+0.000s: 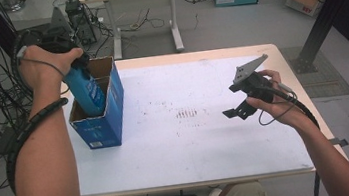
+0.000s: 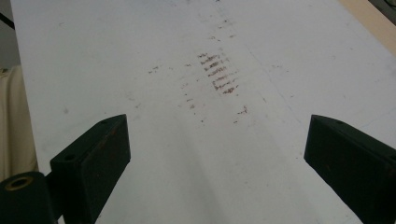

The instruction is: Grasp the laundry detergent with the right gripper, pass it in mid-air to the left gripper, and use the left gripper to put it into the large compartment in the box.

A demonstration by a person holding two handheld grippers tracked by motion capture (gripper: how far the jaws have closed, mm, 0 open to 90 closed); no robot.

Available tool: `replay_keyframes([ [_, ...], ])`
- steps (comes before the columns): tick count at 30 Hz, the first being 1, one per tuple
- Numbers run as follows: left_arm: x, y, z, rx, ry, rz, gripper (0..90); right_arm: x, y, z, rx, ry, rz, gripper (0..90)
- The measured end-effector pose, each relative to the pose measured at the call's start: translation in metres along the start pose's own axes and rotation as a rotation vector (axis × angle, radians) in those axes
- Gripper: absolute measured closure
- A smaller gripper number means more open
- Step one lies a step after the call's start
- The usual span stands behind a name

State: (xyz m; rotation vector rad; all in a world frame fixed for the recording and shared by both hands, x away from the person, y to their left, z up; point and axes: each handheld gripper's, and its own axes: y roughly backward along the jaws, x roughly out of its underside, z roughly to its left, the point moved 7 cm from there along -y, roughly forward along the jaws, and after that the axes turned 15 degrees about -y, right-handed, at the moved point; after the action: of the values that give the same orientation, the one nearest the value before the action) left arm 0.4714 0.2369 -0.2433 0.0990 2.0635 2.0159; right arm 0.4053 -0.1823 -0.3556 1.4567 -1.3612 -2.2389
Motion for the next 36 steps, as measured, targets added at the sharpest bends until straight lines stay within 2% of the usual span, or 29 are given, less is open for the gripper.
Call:
replay_keyframes([
  [1, 0.000, -0.009, -0.001, 0.001, -0.009, 0.009, 37.5, 0.000, -0.001, 0.000, -0.002, 0.000, 0.002, 7.2],
  [2, 0.000, -0.009, -0.001, 0.001, -0.009, 0.009, 37.5, 0.000, -0.001, 0.000, -0.002, 0.000, 0.002, 7.2],
  [5, 0.000, -0.024, -0.002, -0.003, -0.015, 0.001, 37.5, 0.001, -0.003, 0.000, -0.004, 0.007, -0.002, 7.1],
  [8, 0.000, -0.030, -0.001, -0.008, -0.016, -0.003, 37.5, 0.002, -0.004, -0.001, 0.000, -0.007, 0.003, 7.1],
  [10, 0.001, -0.040, 0.000, -0.019, -0.037, 0.001, 37.5, 0.003, -0.005, -0.003, 0.000, -0.004, 0.008, 7.1],
  [17, 0.001, -0.058, -0.002, -0.014, -0.044, -0.005, 37.5, 0.005, -0.007, -0.005, 0.004, -0.010, 0.018, 7.0],
  [18, 0.001, -0.065, -0.003, -0.016, -0.048, -0.004, 37.5, 0.006, -0.007, -0.006, 0.006, -0.010, 0.019, 7.1],
  [29, 0.004, -0.088, -0.002, -0.011, -0.056, 0.010, 37.4, 0.008, -0.008, -0.011, 0.017, -0.019, 0.028, 7.1],
  [36, 0.005, -0.096, -0.002, -0.009, -0.071, 0.016, 37.4, 0.008, -0.012, -0.010, 0.017, -0.019, 0.027, 7.1],
])
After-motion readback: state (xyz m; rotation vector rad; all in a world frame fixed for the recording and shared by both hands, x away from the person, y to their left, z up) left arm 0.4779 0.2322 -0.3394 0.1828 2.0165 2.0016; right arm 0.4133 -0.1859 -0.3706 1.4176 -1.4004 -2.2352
